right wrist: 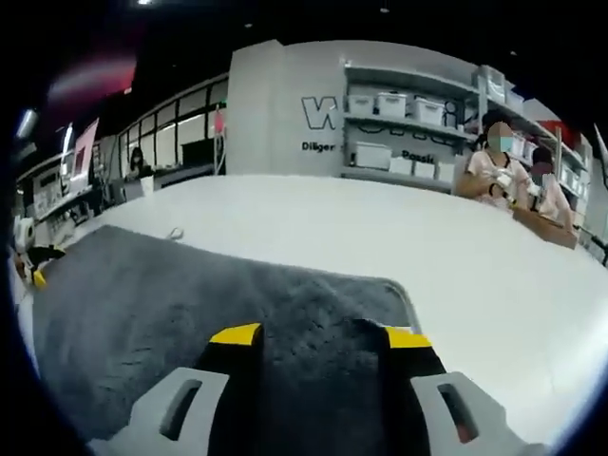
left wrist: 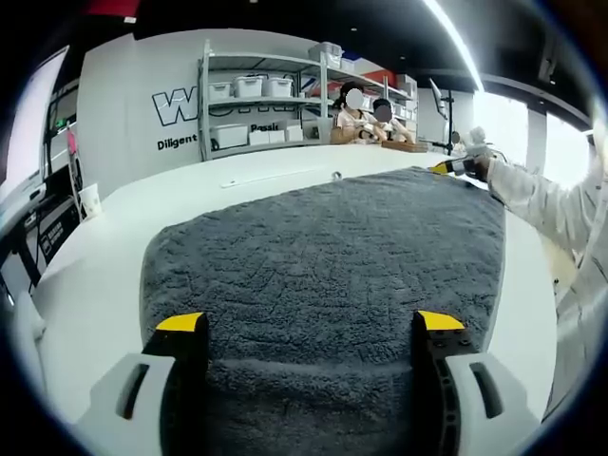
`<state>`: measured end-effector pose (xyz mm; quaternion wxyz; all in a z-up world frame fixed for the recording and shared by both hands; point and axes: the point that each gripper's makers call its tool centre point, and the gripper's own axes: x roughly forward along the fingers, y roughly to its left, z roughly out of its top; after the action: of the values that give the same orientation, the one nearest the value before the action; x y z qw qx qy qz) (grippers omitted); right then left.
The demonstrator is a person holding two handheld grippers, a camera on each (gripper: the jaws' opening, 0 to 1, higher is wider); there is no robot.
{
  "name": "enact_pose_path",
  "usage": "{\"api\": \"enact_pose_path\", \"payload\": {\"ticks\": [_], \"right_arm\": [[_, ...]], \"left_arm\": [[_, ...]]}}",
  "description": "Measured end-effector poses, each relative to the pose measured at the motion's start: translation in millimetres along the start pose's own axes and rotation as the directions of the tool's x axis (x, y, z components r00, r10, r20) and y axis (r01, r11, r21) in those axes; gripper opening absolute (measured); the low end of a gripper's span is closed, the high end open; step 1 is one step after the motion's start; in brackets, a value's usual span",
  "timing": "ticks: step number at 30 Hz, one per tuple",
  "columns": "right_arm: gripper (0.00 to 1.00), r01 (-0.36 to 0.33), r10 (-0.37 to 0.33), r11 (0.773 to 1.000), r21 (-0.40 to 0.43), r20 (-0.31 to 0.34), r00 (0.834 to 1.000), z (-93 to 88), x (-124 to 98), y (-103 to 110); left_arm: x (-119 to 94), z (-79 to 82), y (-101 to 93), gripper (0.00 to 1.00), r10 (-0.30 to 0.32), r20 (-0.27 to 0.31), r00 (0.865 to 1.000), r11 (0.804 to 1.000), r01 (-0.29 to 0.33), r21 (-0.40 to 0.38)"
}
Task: Open the folded towel by lifting each exposed corner and separating the folded layers until the towel lies flat within the target outline without major curled edges
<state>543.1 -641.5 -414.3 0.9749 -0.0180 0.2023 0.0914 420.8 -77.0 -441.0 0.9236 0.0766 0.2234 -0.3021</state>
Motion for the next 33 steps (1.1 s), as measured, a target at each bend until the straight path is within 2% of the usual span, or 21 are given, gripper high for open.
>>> {"api": "enact_pose_path", "payload": {"ticks": [3, 9, 17, 21, 26, 33], "right_arm": [[0.42, -0.001, 0.001, 1.000, 0.013, 0.005, 1.000, 4.8, 7.3, 0.8], [0.41, -0.008, 0.008, 1.000, -0.016, -0.007, 1.000, 13.3, 29.0, 4.9], [0.41, 0.016, -0.018, 1.000, -0.022, -0.060, 0.998, 3.4, 53.5, -2.7], [0.43, 0.027, -0.031, 0.998, -0.054, -0.089, 0.996, -3.5, 56.3, -4.3], [0.45, 0.003, -0.003, 1.000, -0.002, -0.068, 0.998, -3.9, 57.6, -6.9], [0.46, 0.004, -0.004, 1.000, -0.010, -0.077, 0.997, -2.4, 61.3, -12.7]], "left_arm": [[0.0, -0.1, 0.2, 0.88, 0.000, 0.000, 1.000, 1.000, 0.000, 0.000], [0.0, -0.2, 0.1, 0.88, -0.002, -0.003, 1.000, 1.000, 0.002, 0.001], [-0.1, -0.1, -0.4, 0.88, -0.001, -0.005, 1.000, 1.000, 0.001, 0.001], [-0.1, 0.0, -0.4, 0.88, -0.001, -0.004, 1.000, 1.000, 0.001, 0.001], [0.1, 0.1, -0.1, 0.88, -0.003, -0.003, 1.000, 1.000, 0.003, 0.001], [0.3, 0.2, 0.2, 0.88, -0.003, -0.005, 1.000, 1.000, 0.003, 0.001]]}}
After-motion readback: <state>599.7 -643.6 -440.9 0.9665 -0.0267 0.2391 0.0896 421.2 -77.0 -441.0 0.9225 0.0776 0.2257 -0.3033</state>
